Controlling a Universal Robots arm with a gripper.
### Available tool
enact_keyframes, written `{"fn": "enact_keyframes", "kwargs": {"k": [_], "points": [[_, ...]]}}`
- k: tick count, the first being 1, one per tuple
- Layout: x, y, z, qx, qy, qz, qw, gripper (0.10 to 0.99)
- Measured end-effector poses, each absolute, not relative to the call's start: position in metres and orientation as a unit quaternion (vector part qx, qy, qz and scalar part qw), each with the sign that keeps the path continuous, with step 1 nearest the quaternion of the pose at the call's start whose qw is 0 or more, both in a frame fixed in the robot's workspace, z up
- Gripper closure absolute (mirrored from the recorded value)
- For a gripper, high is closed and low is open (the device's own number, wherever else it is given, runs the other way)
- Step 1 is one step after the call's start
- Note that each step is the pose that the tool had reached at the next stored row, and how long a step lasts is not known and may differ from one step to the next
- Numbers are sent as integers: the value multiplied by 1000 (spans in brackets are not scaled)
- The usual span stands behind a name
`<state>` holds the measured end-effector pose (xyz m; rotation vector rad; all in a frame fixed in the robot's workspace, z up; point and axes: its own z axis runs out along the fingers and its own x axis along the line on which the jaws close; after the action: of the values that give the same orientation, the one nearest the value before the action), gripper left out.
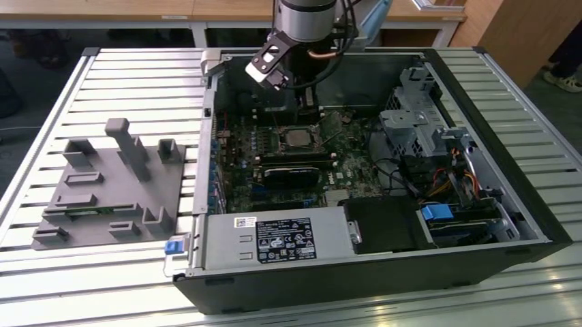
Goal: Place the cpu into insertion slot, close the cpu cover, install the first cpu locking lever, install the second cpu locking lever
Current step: 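Close the cpu cover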
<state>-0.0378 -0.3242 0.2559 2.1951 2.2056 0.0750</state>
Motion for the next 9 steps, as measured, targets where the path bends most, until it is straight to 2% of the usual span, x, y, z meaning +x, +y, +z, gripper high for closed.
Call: {"fn": "enact_keyframes", "kwargs": {"k": [9], "points": [[-18, -324, 257, 705, 708, 24, 14, 980]]}}
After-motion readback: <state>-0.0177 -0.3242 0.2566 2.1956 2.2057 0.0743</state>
